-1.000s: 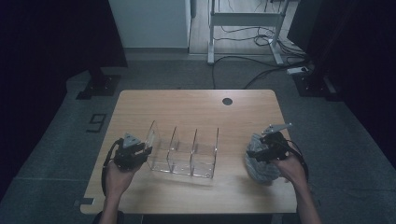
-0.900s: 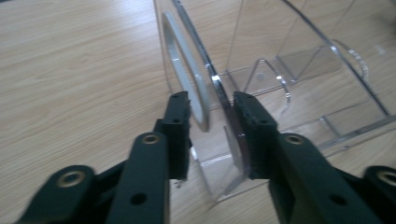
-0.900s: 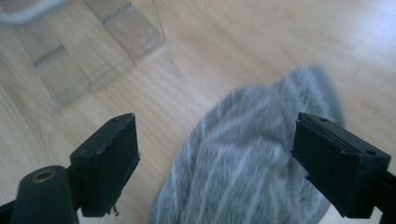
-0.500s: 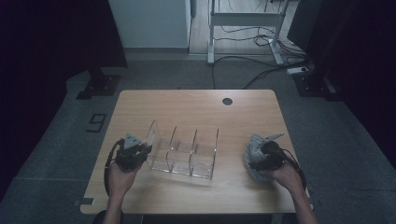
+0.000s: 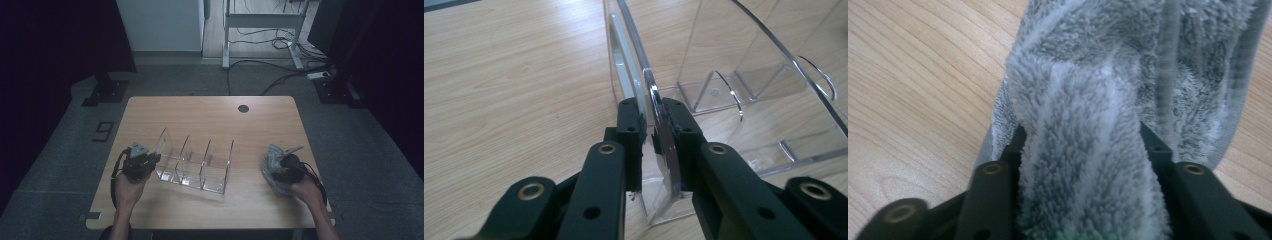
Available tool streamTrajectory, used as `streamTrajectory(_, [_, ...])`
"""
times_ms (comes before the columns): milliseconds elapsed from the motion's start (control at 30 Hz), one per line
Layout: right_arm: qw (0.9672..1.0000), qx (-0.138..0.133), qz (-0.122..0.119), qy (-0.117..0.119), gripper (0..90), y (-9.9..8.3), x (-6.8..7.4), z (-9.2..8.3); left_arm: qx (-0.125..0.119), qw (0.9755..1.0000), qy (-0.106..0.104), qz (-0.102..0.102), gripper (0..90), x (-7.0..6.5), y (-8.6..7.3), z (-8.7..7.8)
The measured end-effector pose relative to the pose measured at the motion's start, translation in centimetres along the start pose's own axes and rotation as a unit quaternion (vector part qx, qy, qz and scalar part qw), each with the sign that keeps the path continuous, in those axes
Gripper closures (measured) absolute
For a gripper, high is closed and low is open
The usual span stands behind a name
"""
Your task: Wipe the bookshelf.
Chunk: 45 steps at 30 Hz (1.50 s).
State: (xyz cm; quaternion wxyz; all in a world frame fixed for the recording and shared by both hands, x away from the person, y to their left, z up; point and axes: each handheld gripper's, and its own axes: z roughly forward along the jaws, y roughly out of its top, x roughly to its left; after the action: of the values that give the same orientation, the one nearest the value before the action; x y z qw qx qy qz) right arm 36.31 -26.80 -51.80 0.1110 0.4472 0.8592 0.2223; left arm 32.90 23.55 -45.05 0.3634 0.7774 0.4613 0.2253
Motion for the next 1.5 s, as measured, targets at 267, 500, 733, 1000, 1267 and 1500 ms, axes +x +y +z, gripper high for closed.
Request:
streamTrajectory(267, [0.9993,-0.024,0.027,-0.001,63.1,-0.3,-0.7,-0.8,-0.002,1.0,0.01,0.0,84.4,0.3,0.1,0.2])
streamTrajectory(500, [0.9973,-0.065,0.03,0.015,64.3,-0.3,-0.8,-2.5,-0.005,1.0,0.002,-0.003,85.3,0.5,0.2,0.4])
streamTrajectory(733, [0.993,-0.111,0.017,0.039,64.0,0.4,0.2,-4.2,-0.006,1.0,0.002,-0.003,85.3,0.5,0.2,0.4])
streamTrajectory(1000, [0.9855,-0.149,-0.003,0.081,63.7,1.8,2.1,-5.4,-0.005,1.0,-0.001,-0.002,85.2,0.6,0.2,0.5])
streamTrajectory(1267, [0.9801,-0.163,-0.032,0.108,63.6,4.2,4.5,-5.6,-0.003,1.0,-0.002,-0.004,85.4,0.6,0.4,0.7])
streamTrajectory(1500, [0.9794,-0.154,-0.053,0.119,63.4,6.2,6.3,-4.6,-0.003,1.0,-0.006,-0.001,85.3,0.7,0.5,0.8])
